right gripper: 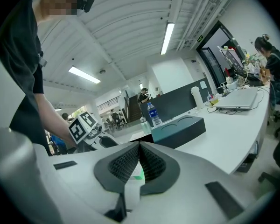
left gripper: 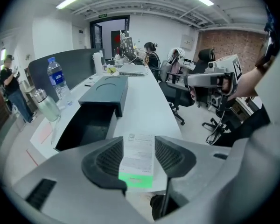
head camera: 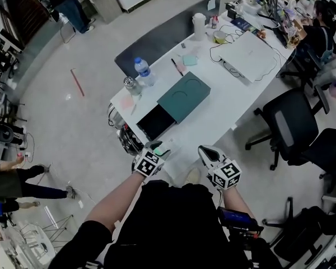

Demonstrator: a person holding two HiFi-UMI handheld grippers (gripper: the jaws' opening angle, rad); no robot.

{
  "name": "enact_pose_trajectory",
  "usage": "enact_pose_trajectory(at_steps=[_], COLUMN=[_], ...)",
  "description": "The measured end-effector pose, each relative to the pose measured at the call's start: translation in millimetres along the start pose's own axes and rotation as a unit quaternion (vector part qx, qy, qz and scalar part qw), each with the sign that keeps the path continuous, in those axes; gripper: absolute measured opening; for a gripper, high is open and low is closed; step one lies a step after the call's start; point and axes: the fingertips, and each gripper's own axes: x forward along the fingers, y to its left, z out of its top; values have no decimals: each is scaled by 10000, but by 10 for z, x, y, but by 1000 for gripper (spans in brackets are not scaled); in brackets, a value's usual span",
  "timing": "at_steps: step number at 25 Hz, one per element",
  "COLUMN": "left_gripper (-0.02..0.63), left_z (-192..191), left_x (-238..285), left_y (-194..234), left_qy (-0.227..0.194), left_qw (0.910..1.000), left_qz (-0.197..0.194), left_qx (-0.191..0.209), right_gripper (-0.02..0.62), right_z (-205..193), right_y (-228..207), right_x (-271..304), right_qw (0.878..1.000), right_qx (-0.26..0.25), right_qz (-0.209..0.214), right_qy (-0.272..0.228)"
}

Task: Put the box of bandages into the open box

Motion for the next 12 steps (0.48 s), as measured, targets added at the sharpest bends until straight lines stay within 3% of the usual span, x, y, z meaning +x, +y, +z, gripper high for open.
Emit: enact_pose_trajectory(at_steps=[5, 12], left_gripper=[313, 341], left_z=[-128, -281], left_x=[159, 417], left_y=[-55, -8], left_qy=[742, 1464], left_qw=[9967, 9871], left_qz=[-77, -229], left_qx=[311, 609], right_gripper=[28, 28], right_z=[-44, -87], right_y=[12, -57], right_x=[-27, -85], right_qw=[9999, 9990], right_qx=[93, 276], right_qz=[-47, -341], right_qy=[17, -44])
